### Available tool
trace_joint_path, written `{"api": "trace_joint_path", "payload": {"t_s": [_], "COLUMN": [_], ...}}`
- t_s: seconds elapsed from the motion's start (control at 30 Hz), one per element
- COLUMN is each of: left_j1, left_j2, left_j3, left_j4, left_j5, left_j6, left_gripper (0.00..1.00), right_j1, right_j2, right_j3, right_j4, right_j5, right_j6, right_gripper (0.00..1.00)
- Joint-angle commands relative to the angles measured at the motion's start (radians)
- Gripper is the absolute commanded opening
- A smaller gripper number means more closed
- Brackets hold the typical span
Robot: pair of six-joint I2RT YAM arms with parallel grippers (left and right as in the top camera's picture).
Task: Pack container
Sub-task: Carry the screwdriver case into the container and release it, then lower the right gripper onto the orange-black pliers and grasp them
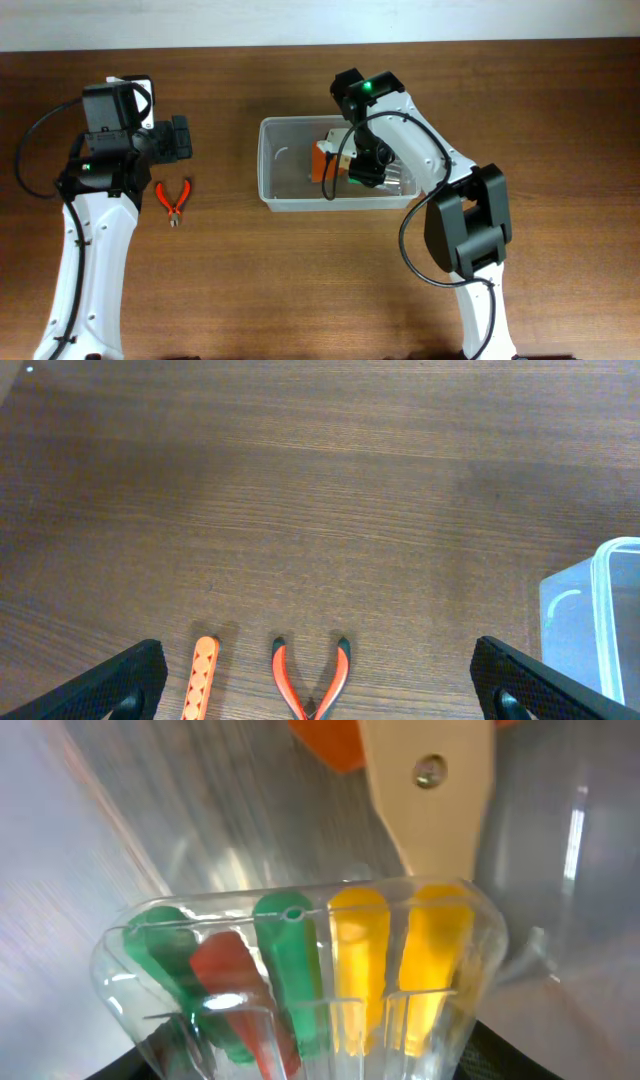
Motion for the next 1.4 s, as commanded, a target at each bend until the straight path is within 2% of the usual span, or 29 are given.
{"api": "trace_joint_path", "payload": {"t_s": [0.0, 0.07, 0.1, 0.27, 0.43, 0.5, 0.67, 0.77, 0.93, 1.1, 1.37], "left_j1": [0.004, 0.004, 0.004, 0.004, 0.004, 0.004, 0.004, 0.004, 0.004, 0.004, 0.004], "left_j2": [0.003, 0.003, 0.003, 0.003, 0.003, 0.003, 0.003, 0.003, 0.003, 0.003, 0.003], "left_j3": [0.021, 0.021, 0.021, 0.021, 0.021, 0.021, 0.021, 0.021, 0.021, 0.021, 0.021], "left_j4": [0.0, 0.0, 0.0, 0.0, 0.0, 0.0, 0.0, 0.0, 0.0, 0.0, 0.0], "left_j5": [0.007, 0.008, 0.007, 0.007, 0.007, 0.007, 0.007, 0.007, 0.007, 0.007, 0.007], "left_j6": [0.012, 0.012, 0.012, 0.012, 0.012, 0.012, 0.012, 0.012, 0.012, 0.012, 0.012], "left_gripper": [0.99, 0.99, 0.99, 0.99, 0.99, 0.99, 0.99, 0.99, 0.99, 0.99, 0.99], "right_j1": [0.025, 0.026, 0.026, 0.016, 0.008, -0.016, -0.174, -0.307, -0.484, -0.566, -0.576], "right_j2": [-0.102, -0.13, -0.142, -0.177, -0.179, -0.178, -0.174, -0.166, -0.151, -0.15, -0.15], "right_j3": [0.113, 0.167, 0.191, 0.331, 0.355, 0.355, 0.355, 0.33, 0.233, 0.041, -0.254], "right_j4": [-0.001, -0.003, -0.008, -0.094, -0.14, -0.147, -0.097, -0.102, -0.098, -0.067, 0.052], "right_j5": [0.06, 0.06, 0.056, 0.048, 0.056, 0.056, -0.015, -0.143, -0.16, -0.159, -0.159], "right_j6": [0.07, 0.121, 0.146, 0.225, 0.226, 0.269, 0.644, 0.782, 0.945, 0.954, 0.873], "right_gripper": [0.71, 0.87, 0.98, 0.99, 0.99, 0.99, 0.99, 0.99, 0.97, 0.95, 0.89]}}
